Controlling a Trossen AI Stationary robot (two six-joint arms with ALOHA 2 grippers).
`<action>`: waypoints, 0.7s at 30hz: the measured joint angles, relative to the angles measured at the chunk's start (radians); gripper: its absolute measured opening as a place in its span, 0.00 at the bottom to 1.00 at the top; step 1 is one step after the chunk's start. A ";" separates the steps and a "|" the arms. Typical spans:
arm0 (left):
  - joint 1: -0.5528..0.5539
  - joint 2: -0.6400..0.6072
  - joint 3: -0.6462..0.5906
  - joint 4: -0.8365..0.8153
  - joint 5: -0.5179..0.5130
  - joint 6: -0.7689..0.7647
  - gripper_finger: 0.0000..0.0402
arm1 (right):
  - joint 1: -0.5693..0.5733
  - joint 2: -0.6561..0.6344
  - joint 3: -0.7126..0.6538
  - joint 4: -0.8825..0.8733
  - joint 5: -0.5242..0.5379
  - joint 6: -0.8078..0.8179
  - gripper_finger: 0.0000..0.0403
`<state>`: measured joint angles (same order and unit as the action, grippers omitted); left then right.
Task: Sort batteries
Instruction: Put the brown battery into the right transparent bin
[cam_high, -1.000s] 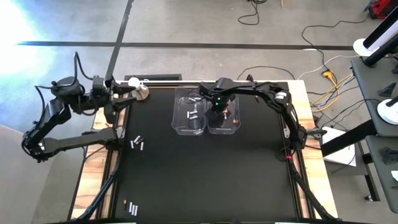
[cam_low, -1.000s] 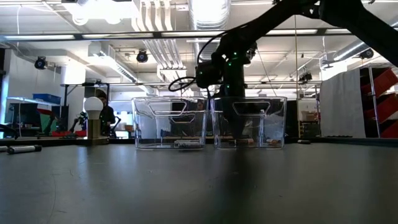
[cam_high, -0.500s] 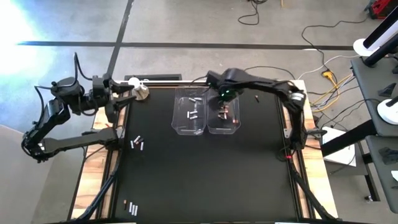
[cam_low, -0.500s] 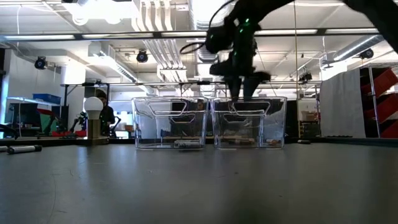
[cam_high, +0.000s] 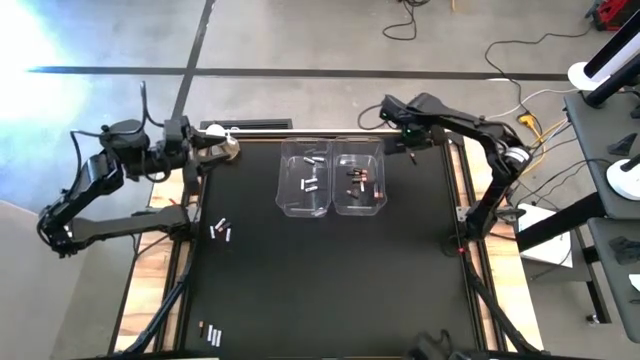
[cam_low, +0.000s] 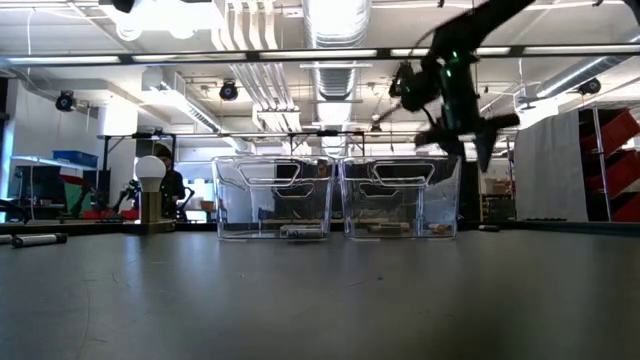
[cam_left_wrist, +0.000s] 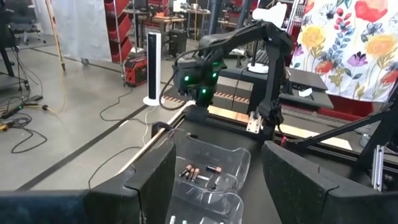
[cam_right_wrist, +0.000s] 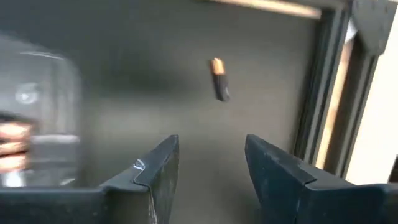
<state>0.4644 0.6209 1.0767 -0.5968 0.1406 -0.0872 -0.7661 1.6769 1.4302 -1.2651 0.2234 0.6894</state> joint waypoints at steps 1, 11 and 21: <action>0.000 0.006 0.000 0.002 0.000 0.000 0.54 | -0.019 0.001 -0.035 0.024 -0.013 -0.001 0.44; 0.000 0.064 0.002 0.064 0.000 -0.004 0.54 | -0.171 0.028 -0.226 0.305 -0.118 0.002 0.45; 0.000 0.143 0.002 0.098 0.000 -0.027 0.54 | -0.229 0.125 -0.230 0.341 -0.128 0.025 0.40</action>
<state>0.4644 0.7635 1.0786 -0.4992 0.1406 -0.1139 -0.9955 1.8023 1.1999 -0.9238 0.0956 0.7145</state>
